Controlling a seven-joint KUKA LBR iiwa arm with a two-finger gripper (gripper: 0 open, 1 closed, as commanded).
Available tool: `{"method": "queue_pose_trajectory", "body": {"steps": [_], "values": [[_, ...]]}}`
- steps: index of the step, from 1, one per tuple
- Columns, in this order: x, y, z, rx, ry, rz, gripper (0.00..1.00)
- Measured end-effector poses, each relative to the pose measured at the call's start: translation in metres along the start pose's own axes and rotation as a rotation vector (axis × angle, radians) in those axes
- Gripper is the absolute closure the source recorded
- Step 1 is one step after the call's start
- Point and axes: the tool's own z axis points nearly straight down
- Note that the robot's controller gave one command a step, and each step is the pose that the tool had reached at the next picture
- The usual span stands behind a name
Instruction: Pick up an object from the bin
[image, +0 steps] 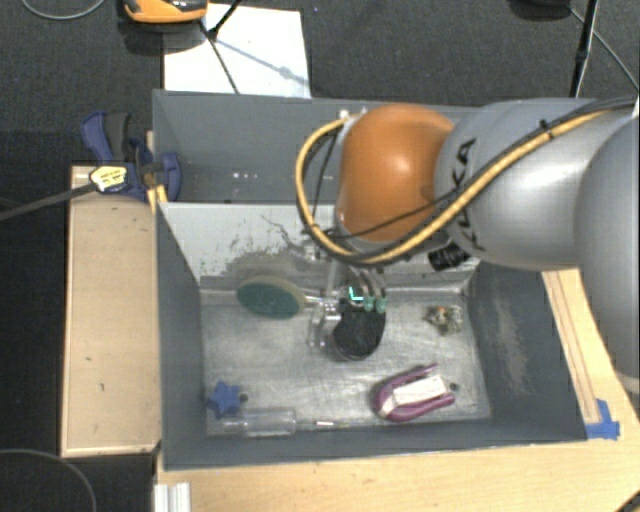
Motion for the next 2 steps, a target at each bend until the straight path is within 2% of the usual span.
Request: {"method": "queue_pose_trajectory", "body": {"steps": [1, 2], "values": [[-0.007, -0.085, 0.084, 0.004, -0.001, -0.153, 0.00], [0.022, -0.123, 0.092, 0.002, -0.007, -0.209, 0.00]]}}
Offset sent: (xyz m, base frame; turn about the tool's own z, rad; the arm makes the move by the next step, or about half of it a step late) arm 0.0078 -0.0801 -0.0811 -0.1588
